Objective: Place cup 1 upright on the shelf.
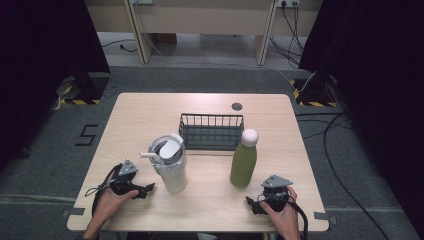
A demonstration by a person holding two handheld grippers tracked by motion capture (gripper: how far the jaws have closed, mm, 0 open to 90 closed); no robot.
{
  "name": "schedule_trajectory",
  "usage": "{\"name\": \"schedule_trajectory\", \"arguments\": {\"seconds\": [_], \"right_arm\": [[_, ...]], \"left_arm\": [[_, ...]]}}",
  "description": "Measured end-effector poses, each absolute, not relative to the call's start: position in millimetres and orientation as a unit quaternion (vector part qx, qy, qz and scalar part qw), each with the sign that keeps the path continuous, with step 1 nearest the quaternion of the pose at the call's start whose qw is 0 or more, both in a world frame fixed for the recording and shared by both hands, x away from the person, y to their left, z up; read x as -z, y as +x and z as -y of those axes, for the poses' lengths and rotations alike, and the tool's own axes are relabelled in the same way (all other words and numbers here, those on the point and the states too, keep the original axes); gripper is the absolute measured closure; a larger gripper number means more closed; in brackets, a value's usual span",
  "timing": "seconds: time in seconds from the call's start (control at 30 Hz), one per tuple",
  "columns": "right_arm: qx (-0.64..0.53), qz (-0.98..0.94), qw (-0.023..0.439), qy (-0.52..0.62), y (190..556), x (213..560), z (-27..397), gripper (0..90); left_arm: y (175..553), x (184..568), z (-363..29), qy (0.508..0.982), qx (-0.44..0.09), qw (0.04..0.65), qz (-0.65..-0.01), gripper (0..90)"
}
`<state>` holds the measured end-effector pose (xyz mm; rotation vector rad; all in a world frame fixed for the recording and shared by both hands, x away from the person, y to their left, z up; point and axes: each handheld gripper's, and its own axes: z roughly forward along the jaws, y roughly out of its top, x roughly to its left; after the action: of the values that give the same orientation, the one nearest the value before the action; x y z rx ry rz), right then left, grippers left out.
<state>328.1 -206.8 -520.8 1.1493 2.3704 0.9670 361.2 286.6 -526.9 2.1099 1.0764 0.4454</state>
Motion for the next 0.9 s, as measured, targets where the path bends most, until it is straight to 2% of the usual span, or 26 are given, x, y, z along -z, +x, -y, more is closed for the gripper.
{"name": "schedule_trajectory", "arguments": {"seconds": [0.3, 0.4, 0.5, 0.9], "right_arm": [[-0.340, -0.833, 0.167, 0.404, 328.1, 520.8, 206.8, 0.5], [-0.340, -0.833, 0.168, 0.402, 328.5, 520.9, 207.1, 0.5], [-0.340, -0.833, 0.168, 0.403, 328.5, 520.8, 207.0, 0.5], [-0.339, -0.833, 0.169, 0.404, 328.7, 520.9, 207.0, 0.5]], "left_arm": [[360.2, 526.9, -286.9, 0.818, -0.170, 0.363, -0.412, 0.6], [359.2, 526.2, -287.9, 0.817, -0.170, 0.368, -0.411, 4.3], [357.8, 525.3, -290.9, 0.812, -0.165, 0.386, -0.405, 16.2], [349.1, 519.8, -292.7, 0.795, -0.184, 0.428, -0.389, 15.0]]}}
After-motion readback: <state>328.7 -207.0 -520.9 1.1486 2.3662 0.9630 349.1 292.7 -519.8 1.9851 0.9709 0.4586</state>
